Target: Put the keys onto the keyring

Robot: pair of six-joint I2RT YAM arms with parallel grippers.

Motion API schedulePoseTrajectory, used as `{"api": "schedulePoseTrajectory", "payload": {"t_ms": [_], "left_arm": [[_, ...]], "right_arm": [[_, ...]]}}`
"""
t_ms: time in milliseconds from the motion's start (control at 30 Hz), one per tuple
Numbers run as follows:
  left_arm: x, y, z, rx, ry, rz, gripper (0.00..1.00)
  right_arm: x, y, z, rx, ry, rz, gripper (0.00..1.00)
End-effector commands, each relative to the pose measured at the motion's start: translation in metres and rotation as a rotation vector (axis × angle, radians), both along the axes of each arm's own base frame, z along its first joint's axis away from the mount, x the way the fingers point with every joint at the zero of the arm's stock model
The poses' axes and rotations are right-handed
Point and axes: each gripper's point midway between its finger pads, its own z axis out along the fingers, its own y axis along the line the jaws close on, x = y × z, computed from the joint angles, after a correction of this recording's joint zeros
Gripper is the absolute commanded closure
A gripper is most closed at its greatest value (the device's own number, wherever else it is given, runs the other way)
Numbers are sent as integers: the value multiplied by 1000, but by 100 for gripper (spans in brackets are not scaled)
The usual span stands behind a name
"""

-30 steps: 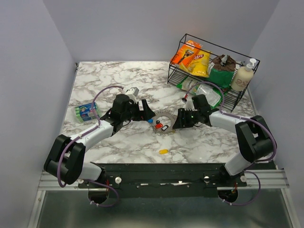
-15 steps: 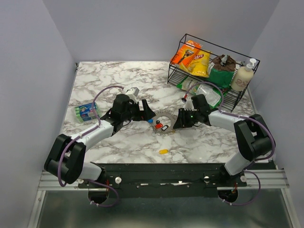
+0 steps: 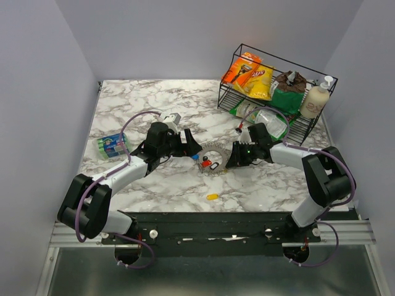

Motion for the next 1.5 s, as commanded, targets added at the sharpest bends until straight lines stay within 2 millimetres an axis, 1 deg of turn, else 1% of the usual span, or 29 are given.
{"api": "schedulePoseTrajectory", "payload": {"t_ms": [0,267,333,400,533,667,867,1000,1267,1467], "left_arm": [[-2,-3,1,-14,-6,-17,1],[-4,-3,-1,-15,1,-19,1],[-4,-3,0,-17,3,-18,1],[-4,-3,0,-19,3,-19,1],[-4,-3,1,-19,0,-15,1],[-7,-2,2,-20,-2,-16,1],[-8,1,6,-23,-18,-9,1],[-9,0,10,-28,-28,-14,1],[-12,1,16,-37,-49,-18,1],[-15,0,25,-58,-72,-34,1]], "right_arm": [[6,7,3,27,-9,11,78],[5,9,2,36,-2,16,80],[5,10,3,41,-2,17,86],[4,11,3,43,-1,21,87],[3,11,3,46,-1,24,96],[2,14,5,63,3,39,99],[1,16,11,80,-13,60,99],[1,19,23,107,-50,84,99],[3,20,40,114,-109,105,99],[6,22,53,109,-147,121,99]]}}
